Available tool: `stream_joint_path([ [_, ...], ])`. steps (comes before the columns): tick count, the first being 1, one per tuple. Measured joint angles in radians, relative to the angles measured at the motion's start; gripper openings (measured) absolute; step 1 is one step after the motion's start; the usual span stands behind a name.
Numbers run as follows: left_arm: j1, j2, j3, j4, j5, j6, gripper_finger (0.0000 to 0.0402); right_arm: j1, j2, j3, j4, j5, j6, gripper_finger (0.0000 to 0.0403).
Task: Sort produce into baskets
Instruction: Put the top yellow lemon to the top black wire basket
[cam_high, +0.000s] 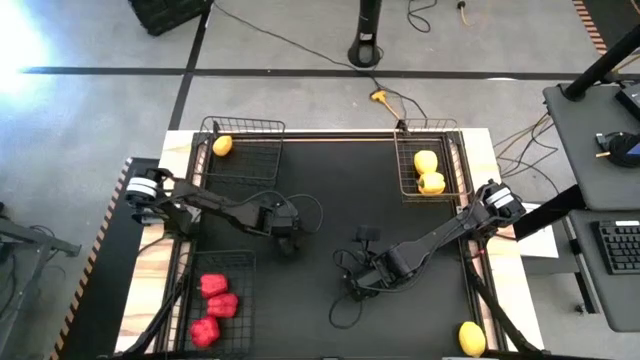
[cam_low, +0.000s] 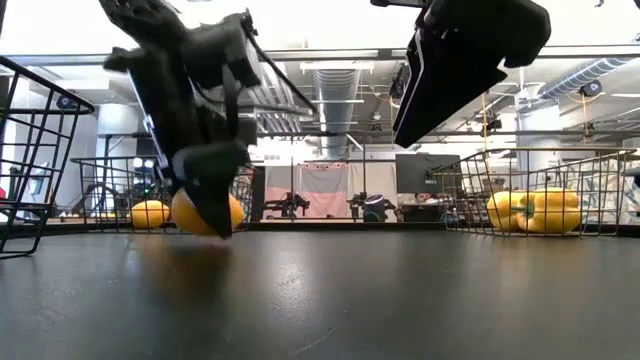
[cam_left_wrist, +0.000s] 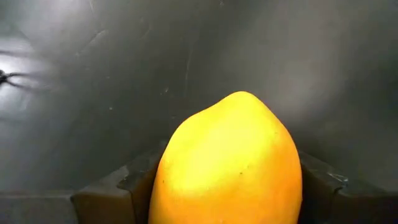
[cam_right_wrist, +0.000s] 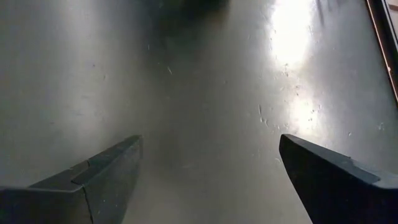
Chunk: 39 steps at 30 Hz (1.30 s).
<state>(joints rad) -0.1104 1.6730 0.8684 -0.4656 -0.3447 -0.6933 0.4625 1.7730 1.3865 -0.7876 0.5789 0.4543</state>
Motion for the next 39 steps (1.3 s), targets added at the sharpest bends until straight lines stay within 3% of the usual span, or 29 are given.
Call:
stream_joint_path([
  [3,0.000,-0.075,0.031,-0.075,-0.019,0.014,0.0231,0.000,-0.005,0.000,0.000,0.000,0.002,0.0365],
  [10,0.038,-0.233,0.244,-0.417,-0.230,0.083,0.0239,0.000,-0.012,0.001,0.011,0.000,0.001,0.0365],
  [13,0.100,-0.269,0.343,-0.545,-0.324,0.115,0.0237,0.000,-0.012,0.001,0.015,0.000,0.001,0.0366],
  [16,0.215,-0.295,0.413,-0.624,-0.345,0.136,0.0236,0.000,-0.012,0.001,0.018,0.000,0.002,0.0366],
  [28,0.843,-0.219,0.393,-0.645,-0.022,0.366,0.0236,0.002,-0.010,-0.006,0.019,-0.002,0.000,0.0366],
  [35,1.013,-0.094,0.362,-0.600,0.082,0.469,0.0236,0.002,-0.009,-0.015,0.018,-0.002,-0.010,0.0366],
  [39,1.080,-0.012,0.406,-0.608,0.159,0.528,0.0236,0.002,-0.009,-0.017,0.018,-0.002,-0.009,0.0366],
])
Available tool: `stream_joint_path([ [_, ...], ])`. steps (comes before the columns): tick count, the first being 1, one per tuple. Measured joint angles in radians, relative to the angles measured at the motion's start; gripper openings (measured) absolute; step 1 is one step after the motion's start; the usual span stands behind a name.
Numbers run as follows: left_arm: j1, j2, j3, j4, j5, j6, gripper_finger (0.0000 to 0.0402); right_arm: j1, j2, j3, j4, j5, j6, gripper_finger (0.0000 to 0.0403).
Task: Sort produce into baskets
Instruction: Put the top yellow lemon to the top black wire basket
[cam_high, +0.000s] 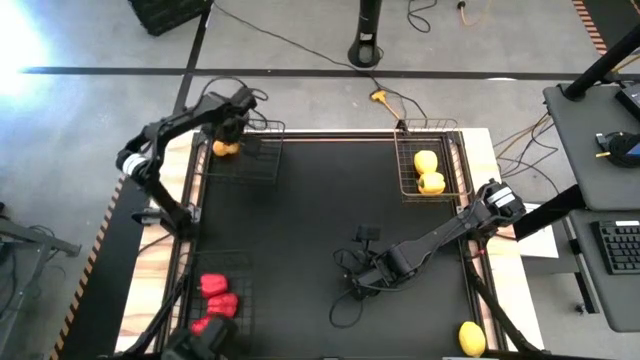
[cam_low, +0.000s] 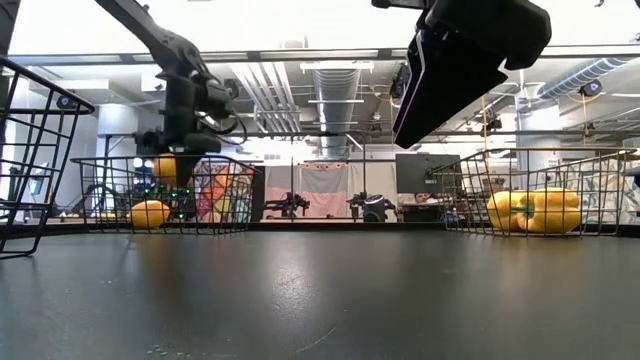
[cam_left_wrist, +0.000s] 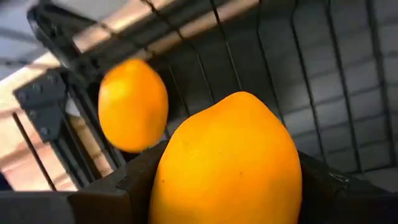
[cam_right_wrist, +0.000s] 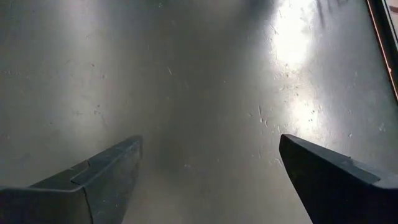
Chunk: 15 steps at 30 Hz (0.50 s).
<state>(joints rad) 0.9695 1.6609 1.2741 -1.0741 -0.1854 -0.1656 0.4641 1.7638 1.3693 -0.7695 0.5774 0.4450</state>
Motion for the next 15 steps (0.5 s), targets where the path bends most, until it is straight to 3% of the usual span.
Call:
stream_joint_path([
  [4,0.051,0.053,0.085,-0.016,0.036,0.029,0.0236,0.000,0.000,0.000,-0.002,0.000,0.010,0.0366],
  [8,0.106,0.093,0.146,-0.020,0.166,0.036,0.0236,0.000,0.000,-0.002,-0.007,-0.001,0.027,0.0366],
  [15,0.159,0.184,0.133,-0.040,0.232,0.021,0.0236,0.000,0.001,-0.020,-0.007,-0.001,0.061,0.0366],
])
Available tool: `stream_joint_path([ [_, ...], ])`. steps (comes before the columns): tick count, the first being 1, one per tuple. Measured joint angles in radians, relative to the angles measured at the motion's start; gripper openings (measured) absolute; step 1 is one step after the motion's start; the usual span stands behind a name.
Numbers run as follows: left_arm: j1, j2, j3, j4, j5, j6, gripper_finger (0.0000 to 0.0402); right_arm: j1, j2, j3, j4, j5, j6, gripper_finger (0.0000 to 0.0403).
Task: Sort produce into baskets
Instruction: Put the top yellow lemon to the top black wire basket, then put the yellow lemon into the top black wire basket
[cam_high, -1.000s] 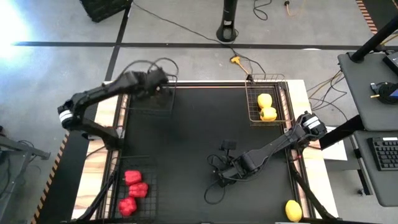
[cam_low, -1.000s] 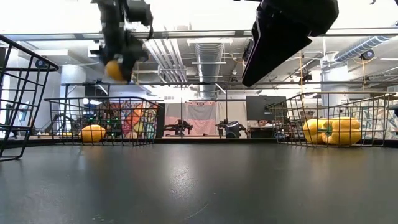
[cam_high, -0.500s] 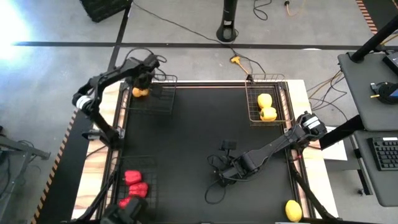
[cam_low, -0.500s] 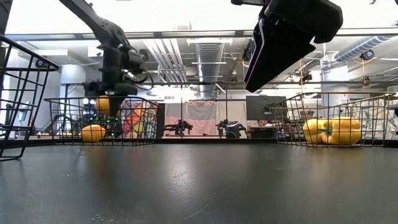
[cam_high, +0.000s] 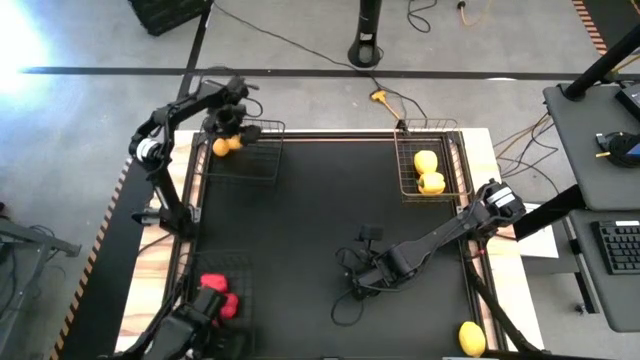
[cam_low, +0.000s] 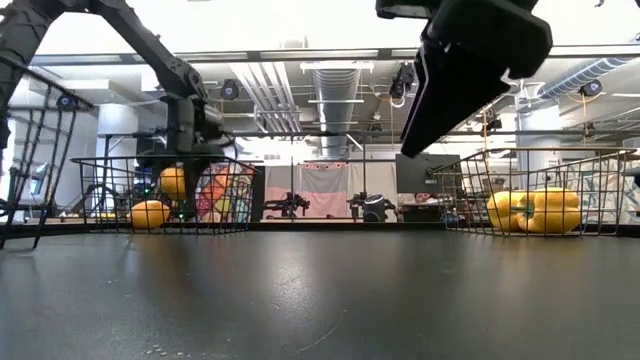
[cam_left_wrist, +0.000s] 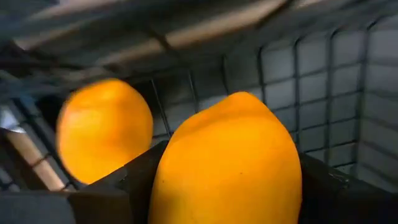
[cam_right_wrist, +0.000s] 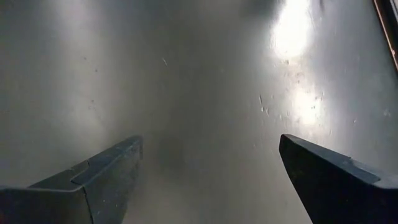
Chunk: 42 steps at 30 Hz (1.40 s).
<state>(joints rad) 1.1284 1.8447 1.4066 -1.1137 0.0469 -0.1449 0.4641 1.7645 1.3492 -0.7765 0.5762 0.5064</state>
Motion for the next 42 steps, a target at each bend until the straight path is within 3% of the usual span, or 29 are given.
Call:
stream_joint_path([
  [3,0.008,0.021,-0.002,-0.016,0.050,0.018,0.0236,0.000,0.000,-0.020,0.000,0.000,0.016,0.0366],
  [18,0.008,0.007,0.000,0.023,0.040,0.044,0.0283,0.000,0.000,-0.040,0.006,0.001,0.062,0.0366],
  [28,0.003,-0.051,0.046,-0.034,-0.029,0.048,0.0297,0.000,-0.008,-0.041,0.000,0.001,0.060,0.0365],
  [36,-0.091,-0.284,0.073,-0.026,-0.012,0.049,0.0295,0.006,-0.057,-0.030,-0.034,-0.007,0.098,0.0365],
  [42,-0.330,-0.565,-0.087,0.146,-0.010,0.000,0.0295,0.082,-0.091,-0.013,0.043,-0.084,0.119,0.0365],
])
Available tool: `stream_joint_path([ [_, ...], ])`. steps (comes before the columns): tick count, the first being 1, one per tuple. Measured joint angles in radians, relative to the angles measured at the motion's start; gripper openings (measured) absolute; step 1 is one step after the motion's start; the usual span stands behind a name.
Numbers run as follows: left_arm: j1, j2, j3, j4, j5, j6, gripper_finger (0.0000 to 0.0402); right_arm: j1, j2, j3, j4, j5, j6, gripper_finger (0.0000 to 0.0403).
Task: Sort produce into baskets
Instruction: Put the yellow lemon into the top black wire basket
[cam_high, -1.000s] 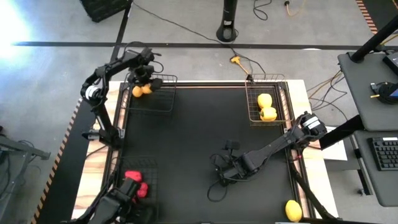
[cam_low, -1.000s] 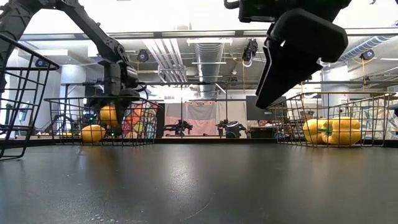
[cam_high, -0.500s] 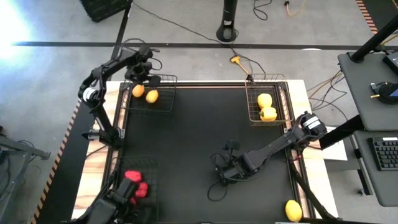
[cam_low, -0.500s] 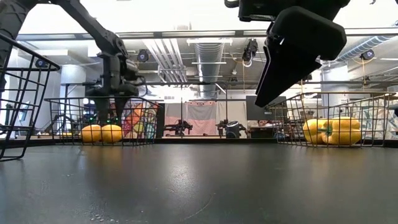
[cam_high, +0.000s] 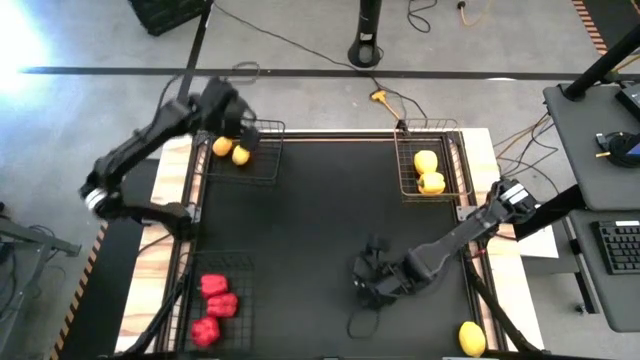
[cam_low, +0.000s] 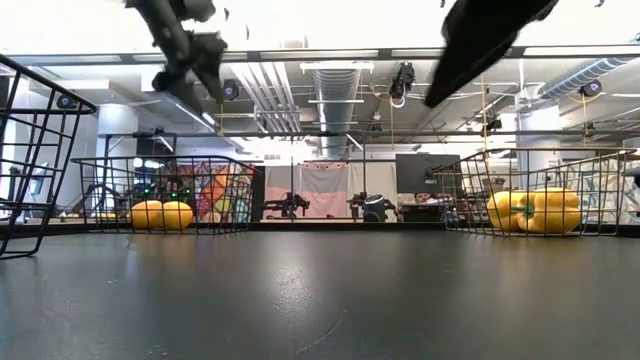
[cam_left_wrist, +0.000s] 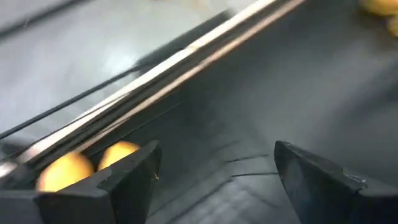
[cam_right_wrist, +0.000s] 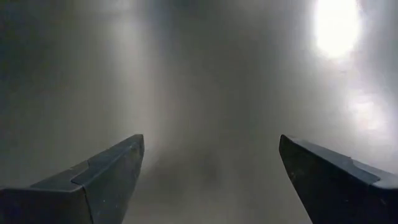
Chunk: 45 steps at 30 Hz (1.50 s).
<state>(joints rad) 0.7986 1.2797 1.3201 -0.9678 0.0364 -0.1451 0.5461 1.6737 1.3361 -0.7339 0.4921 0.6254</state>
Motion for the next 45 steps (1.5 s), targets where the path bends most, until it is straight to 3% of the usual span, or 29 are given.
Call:
stream_joint_path([
  [3,-0.179,-0.150,-0.134,0.122,-0.001,-0.028,0.0295,0.050,0.000,-0.004,-0.017,-0.109,0.074,0.0365],
  [7,-0.482,-0.319,-0.345,0.359,-0.037,-0.089,0.0295,0.112,0.000,-0.012,-0.077,-0.310,0.300,0.0365],
  [10,-0.713,-0.403,-0.494,0.579,-0.111,-0.088,0.0295,0.154,0.000,-0.001,-0.146,-0.345,0.493,0.0365],
  [15,-1.038,-0.433,-0.709,1.028,-0.182,0.025,0.0295,0.209,-0.002,0.035,-0.309,-0.472,0.779,0.0365],
  [19,-1.196,-0.383,-0.843,1.402,-0.212,0.189,0.0295,0.253,-0.002,0.036,-0.400,-0.719,1.008,0.0365],
  [25,-1.245,-0.280,-0.938,1.657,-0.214,0.309,0.0295,0.287,0.014,0.032,-0.406,-1.049,1.163,0.0365],
  [32,-1.242,-0.159,-0.963,1.757,-0.215,0.400,0.0295,0.286,0.016,-0.017,-0.390,-1.167,1.267,0.0366],
  [41,-1.242,-0.101,-0.916,1.771,-0.215,0.416,0.0295,0.342,0.016,-0.185,-0.124,-1.240,1.471,0.0366],
  [45,-1.239,-0.073,-0.901,1.765,-0.215,0.425,0.0295,0.366,0.017,-0.248,-0.053,-1.337,1.525,0.0366],
])
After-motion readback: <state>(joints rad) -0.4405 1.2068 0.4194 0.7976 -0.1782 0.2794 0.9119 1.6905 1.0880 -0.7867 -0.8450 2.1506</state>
